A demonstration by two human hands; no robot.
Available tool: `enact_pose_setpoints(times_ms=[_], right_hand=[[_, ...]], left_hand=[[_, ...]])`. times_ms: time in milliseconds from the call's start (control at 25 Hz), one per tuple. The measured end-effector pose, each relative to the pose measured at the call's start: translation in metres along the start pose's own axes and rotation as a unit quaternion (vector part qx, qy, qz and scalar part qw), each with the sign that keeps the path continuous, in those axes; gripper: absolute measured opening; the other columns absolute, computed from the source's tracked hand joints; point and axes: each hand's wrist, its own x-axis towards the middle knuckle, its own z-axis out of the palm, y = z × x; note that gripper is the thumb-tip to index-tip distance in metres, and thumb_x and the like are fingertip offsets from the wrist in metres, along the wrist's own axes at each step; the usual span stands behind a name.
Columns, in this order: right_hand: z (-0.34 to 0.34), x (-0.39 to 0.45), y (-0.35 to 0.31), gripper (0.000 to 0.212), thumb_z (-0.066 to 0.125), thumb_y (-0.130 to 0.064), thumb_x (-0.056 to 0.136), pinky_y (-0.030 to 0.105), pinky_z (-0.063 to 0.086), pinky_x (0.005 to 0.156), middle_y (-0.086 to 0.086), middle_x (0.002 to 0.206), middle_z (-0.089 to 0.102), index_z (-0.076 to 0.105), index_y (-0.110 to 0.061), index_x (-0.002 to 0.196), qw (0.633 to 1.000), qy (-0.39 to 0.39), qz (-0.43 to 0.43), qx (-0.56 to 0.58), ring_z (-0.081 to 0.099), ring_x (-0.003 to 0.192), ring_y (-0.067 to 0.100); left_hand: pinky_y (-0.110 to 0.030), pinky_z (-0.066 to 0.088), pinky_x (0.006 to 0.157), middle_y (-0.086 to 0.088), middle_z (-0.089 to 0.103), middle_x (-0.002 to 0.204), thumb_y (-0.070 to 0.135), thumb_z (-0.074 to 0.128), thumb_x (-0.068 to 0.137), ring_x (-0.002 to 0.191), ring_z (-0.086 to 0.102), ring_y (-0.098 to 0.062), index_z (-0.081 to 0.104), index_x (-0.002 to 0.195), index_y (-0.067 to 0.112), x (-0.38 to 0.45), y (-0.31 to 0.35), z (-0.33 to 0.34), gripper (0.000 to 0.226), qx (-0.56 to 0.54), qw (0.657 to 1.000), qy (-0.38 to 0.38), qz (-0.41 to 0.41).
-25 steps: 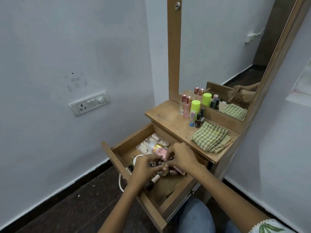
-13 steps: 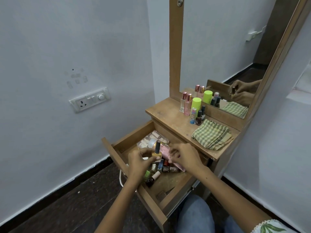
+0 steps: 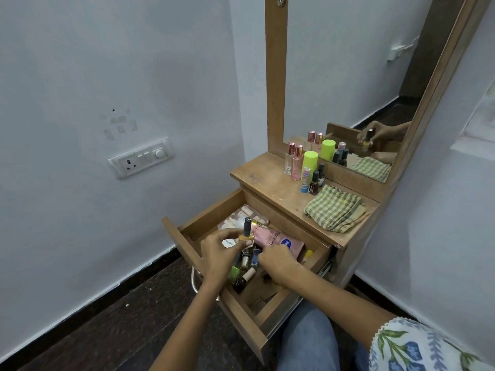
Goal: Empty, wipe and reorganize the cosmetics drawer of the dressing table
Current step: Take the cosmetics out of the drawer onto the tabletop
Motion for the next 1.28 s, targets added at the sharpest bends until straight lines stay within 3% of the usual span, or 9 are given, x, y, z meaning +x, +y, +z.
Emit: enact_pose_setpoints(times_ms=[80,200,360,440,520,600,840,1040,1280], right_hand=[[0.004,-0.002,0.002,0.023,0.063,-0.011,0.088,0.037,0.049,0.079,0.010,0.113,0.064,0.060,-0.010,0.111,0.999,0.019,0.003,0.032,0.062,0.102,0.027],[0.001,-0.011,0.022,0.035,0.075,-0.029,0.080,0.034,0.052,0.085,0.003,0.109,0.067,0.065,-0.019,0.111,0.971,0.057,0.051,0.225,0.063,0.100,0.020],[-0.017,-0.033,0.050,0.036,0.079,-0.017,0.075,0.032,0.057,0.082,-0.006,0.100,0.068,0.065,-0.021,0.108,0.835,0.213,0.118,0.494,0.065,0.089,0.009],[-0.034,-0.041,0.066,0.037,0.075,-0.012,0.079,0.023,0.057,0.073,-0.008,0.095,0.064,0.061,-0.016,0.113,0.772,0.319,0.161,0.525,0.064,0.082,0.007],[-0.046,-0.042,0.088,0.039,0.075,-0.013,0.081,0.024,0.056,0.067,-0.005,0.091,0.065,0.056,-0.014,0.115,0.742,0.390,0.195,0.510,0.066,0.076,0.009],[-0.045,-0.034,0.108,0.036,0.077,-0.013,0.079,0.028,0.057,0.065,0.000,0.089,0.070,0.058,-0.013,0.110,0.743,0.418,0.215,0.477,0.068,0.073,0.012],[-0.025,-0.001,0.127,0.044,0.083,-0.017,0.070,0.032,0.057,0.069,0.002,0.094,0.069,0.064,-0.017,0.111,0.801,0.407,0.261,0.353,0.067,0.079,0.016],[-0.023,0.004,0.135,0.037,0.083,-0.020,0.071,0.029,0.054,0.064,-0.001,0.093,0.065,0.059,-0.018,0.099,0.802,0.410,0.287,0.325,0.063,0.079,0.015],[-0.020,0.004,0.141,0.038,0.083,-0.018,0.071,0.035,0.055,0.064,-0.002,0.093,0.065,0.057,-0.019,0.099,0.809,0.406,0.282,0.318,0.065,0.081,0.016]], left_hand=[[-0.013,0.048,0.075,0.018,0.071,0.082,0.023,0.086,0.064,0.082,0.065,0.007,0.074,0.083,0.028,0.000,0.001,0.000,0.023,-0.003,1.000,0.003,0.000],[-0.018,0.052,0.074,0.016,0.071,0.081,0.022,0.085,0.065,0.079,0.066,0.004,0.074,0.085,0.027,-0.001,0.001,-0.001,0.023,-0.008,1.000,0.007,0.016],[-0.013,0.052,0.070,0.016,0.071,0.079,0.017,0.084,0.067,0.077,0.067,0.001,0.073,0.082,0.029,0.001,0.018,0.007,0.022,-0.037,0.999,0.001,0.028],[-0.014,0.053,0.070,0.018,0.070,0.079,0.016,0.084,0.067,0.077,0.066,0.002,0.071,0.081,0.032,0.009,0.031,0.018,0.025,-0.060,0.998,0.004,0.018],[-0.019,0.054,0.070,0.016,0.071,0.081,0.017,0.084,0.067,0.076,0.066,0.001,0.073,0.085,0.028,0.023,0.042,0.029,0.024,-0.075,0.997,0.008,0.014],[-0.020,0.055,0.069,0.012,0.072,0.080,0.019,0.085,0.066,0.073,0.066,0.001,0.075,0.089,0.022,0.039,0.052,0.040,0.025,-0.081,0.997,0.005,0.020],[-0.025,0.058,0.071,0.005,0.073,0.079,0.016,0.085,0.065,0.074,0.069,-0.008,0.076,0.091,0.013,0.075,0.066,0.080,0.027,-0.073,0.997,-0.011,0.017],[-0.030,0.058,0.075,0.002,0.074,0.087,0.014,0.082,0.070,0.078,0.068,-0.005,0.076,0.095,0.012,0.092,0.070,0.112,0.026,-0.033,0.999,-0.030,0.017],[-0.023,0.055,0.076,0.000,0.075,0.091,0.014,0.078,0.075,0.079,0.065,-0.003,0.075,0.098,0.013,0.091,0.075,0.135,0.024,-0.023,0.999,-0.025,0.016]])
